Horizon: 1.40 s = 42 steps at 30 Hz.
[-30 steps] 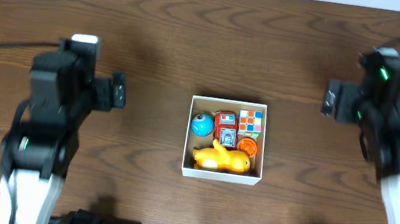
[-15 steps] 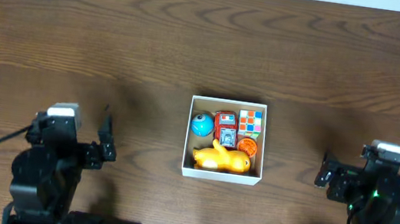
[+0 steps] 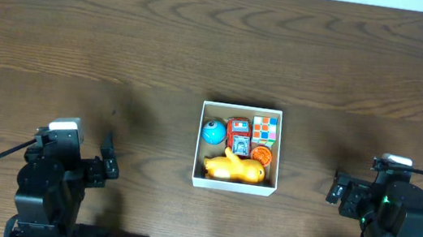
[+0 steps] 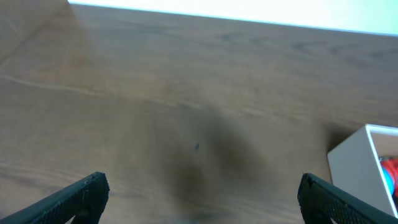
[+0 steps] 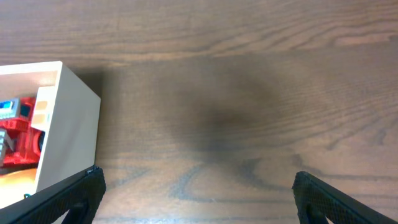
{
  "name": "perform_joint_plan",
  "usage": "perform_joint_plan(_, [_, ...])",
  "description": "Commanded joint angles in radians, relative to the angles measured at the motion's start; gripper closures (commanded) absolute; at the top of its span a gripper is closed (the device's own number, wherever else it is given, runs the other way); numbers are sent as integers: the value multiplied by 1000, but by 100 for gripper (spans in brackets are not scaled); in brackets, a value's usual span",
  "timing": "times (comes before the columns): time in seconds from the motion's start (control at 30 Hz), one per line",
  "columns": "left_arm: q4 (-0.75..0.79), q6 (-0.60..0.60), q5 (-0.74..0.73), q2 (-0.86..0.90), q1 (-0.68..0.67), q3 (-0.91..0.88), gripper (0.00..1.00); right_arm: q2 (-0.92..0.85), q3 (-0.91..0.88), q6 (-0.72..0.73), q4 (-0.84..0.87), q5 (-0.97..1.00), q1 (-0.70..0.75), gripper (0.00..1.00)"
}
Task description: Pack container
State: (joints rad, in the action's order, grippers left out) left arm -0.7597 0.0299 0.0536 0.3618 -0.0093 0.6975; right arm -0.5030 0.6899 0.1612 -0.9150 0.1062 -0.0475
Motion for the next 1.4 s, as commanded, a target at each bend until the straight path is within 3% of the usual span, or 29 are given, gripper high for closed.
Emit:
perform_joint_plan(0.0, [-31,13,15,-3,3,-2,2,1,-4,18,-10,10,0,1])
perform_joint_plan(0.43, [-131,13,15,-3,3,-2,2,9,-4,16,-26,12,1,1])
perform_joint_plan(0.57, [-131,13,15,-3,3,-2,2,119,-26,-42,-12,-18,-2,1])
perform_joint_plan(0.77, [-131,13,15,-3,3,-2,2,367,-214,-122,143,-82,-6,1])
perform_joint_plan(0.93, [-131,13,15,-3,3,-2,2,498,-397,-122,399,-132,-6,1])
perform_joint_plan(1.17, [-131,13,15,-3,3,-2,2,497,-578,-172,784,-145,-13,1])
perform_joint_plan(1.3, [-131,13,15,-3,3,-2,2,498,-672,-178,880,-144,-13,1])
perform_joint_plan(1.37, [-131,13,15,-3,3,-2,2,498,-685,-182,850,-144,-15,1])
